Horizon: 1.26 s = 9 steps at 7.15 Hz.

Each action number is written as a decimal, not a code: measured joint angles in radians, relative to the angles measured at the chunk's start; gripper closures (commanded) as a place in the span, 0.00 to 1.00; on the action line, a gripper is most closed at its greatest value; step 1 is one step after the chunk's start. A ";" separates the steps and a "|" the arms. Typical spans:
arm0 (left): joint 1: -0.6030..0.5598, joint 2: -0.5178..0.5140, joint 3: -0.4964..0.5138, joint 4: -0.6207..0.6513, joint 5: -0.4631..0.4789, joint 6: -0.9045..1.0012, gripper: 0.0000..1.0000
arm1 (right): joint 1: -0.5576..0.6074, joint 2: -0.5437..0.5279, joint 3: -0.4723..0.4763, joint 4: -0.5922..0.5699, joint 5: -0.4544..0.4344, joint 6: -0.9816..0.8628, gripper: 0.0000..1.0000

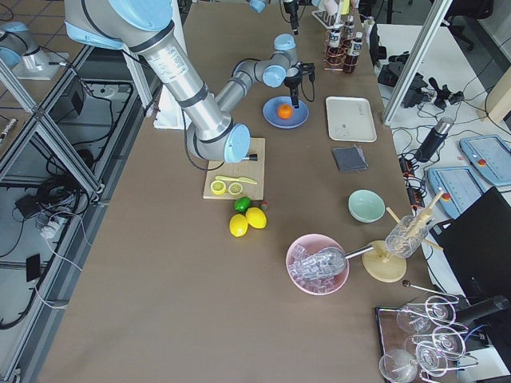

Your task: Pick orange to plate

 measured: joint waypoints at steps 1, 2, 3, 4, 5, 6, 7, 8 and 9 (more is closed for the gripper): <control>-0.031 0.018 -0.003 0.004 -0.032 0.047 0.02 | 0.057 -0.062 0.106 -0.087 0.059 -0.054 0.00; -0.087 0.045 -0.007 0.022 -0.068 0.173 0.02 | 0.118 -0.157 0.208 -0.152 0.103 -0.160 0.00; -0.175 0.065 -0.008 0.071 -0.108 0.332 0.02 | 0.203 -0.263 0.276 -0.189 0.161 -0.301 0.00; -0.277 0.071 -0.010 0.155 -0.128 0.503 0.02 | 0.299 -0.373 0.309 -0.199 0.229 -0.459 0.00; -0.379 0.062 -0.013 0.266 -0.136 0.676 0.02 | 0.398 -0.480 0.322 -0.200 0.297 -0.617 0.00; -0.470 0.039 -0.016 0.389 -0.139 0.818 0.02 | 0.501 -0.583 0.324 -0.200 0.362 -0.765 0.00; -0.535 0.022 -0.013 0.483 -0.141 0.925 0.02 | 0.596 -0.667 0.318 -0.200 0.414 -0.892 0.00; -0.572 0.027 -0.004 0.529 -0.145 0.989 0.02 | 0.684 -0.736 0.304 -0.200 0.448 -0.990 0.00; -0.587 0.043 0.005 0.542 -0.159 1.015 0.02 | 0.768 -0.788 0.279 -0.199 0.468 -1.064 0.00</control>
